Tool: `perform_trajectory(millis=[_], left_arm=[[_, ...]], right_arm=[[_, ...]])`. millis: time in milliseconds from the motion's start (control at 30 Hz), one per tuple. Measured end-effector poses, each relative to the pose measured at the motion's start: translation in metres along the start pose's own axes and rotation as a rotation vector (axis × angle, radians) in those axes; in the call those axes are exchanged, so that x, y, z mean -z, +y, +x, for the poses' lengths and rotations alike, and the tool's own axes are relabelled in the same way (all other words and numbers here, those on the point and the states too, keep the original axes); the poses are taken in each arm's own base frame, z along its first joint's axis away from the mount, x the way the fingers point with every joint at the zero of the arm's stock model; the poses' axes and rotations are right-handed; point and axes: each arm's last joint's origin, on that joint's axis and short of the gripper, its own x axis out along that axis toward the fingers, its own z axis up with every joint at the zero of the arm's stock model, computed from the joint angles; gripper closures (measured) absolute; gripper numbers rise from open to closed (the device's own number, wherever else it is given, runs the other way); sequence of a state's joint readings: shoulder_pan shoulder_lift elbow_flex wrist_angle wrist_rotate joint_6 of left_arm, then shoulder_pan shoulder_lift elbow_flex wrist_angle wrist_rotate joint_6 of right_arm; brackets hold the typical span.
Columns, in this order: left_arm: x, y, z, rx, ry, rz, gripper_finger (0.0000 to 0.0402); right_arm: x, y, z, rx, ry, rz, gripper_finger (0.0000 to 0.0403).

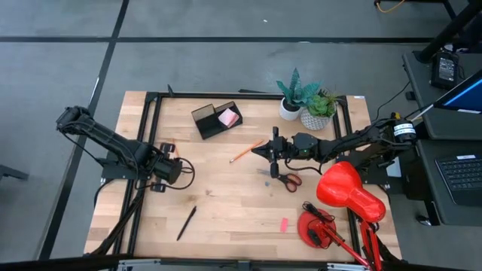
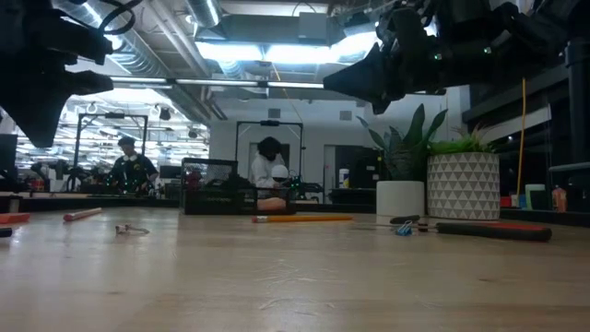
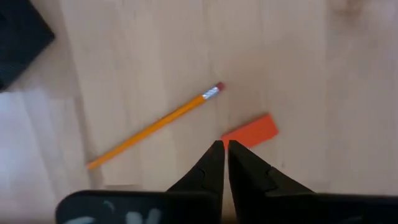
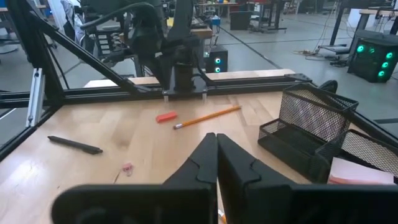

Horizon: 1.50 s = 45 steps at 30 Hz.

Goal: Pick and place office supplies into organizer
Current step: Put the left pencil into the desk organizer

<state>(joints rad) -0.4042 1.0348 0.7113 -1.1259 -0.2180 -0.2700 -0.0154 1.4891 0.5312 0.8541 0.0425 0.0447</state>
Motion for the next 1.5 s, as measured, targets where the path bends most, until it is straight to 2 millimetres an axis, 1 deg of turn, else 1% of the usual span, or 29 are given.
perform_trajectory(millis=[267,367,567,767,867,933,1100,1167,1333,1500], left_arm=[[-0.001,0.001,0.0,-0.027,-0.008,-0.009,0.0347],[-0.005,-0.001,0.001,-0.014,-0.032,-0.016,0.0337],[-0.012,-0.006,0.006,0.042,-0.031,0.004,0.0332],[-0.03,-0.011,0.006,0.09,-0.113,0.059,0.0339],[-0.047,-0.015,0.0,0.106,-0.256,0.157,0.034],[-0.052,-0.015,-0.003,0.091,-0.293,0.239,0.034],[-0.05,-0.01,-0.003,-0.072,-0.259,0.395,0.0339],[-0.046,-0.006,-0.001,-0.088,-0.211,0.432,0.034],[-0.04,0.004,0.004,-0.098,-0.084,0.436,0.0337],[-0.039,0.011,0.01,-0.101,-0.011,0.432,0.0324]], right_arm=[[0.0,0.0,0.0,-0.001,0.0,-0.003,0.0396],[0.0,0.0,0.0,-0.001,-0.001,-0.006,0.0396],[-0.001,0.0,0.0,-0.002,-0.009,-0.027,0.0396],[-0.003,0.0,0.0,-0.001,-0.033,-0.052,0.0396],[-0.004,0.0,0.0,-0.001,-0.042,-0.055,0.0396],[-0.004,0.0,0.0,-0.001,-0.042,-0.055,0.0396],[-0.004,0.0,0.0,-0.001,-0.042,-0.054,0.0396],[-0.004,0.0,0.0,-0.001,-0.041,-0.053,0.0396],[-0.004,0.0,0.0,-0.001,-0.041,-0.052,0.0396],[-0.004,0.0,0.0,-0.001,-0.039,-0.052,0.0396]])
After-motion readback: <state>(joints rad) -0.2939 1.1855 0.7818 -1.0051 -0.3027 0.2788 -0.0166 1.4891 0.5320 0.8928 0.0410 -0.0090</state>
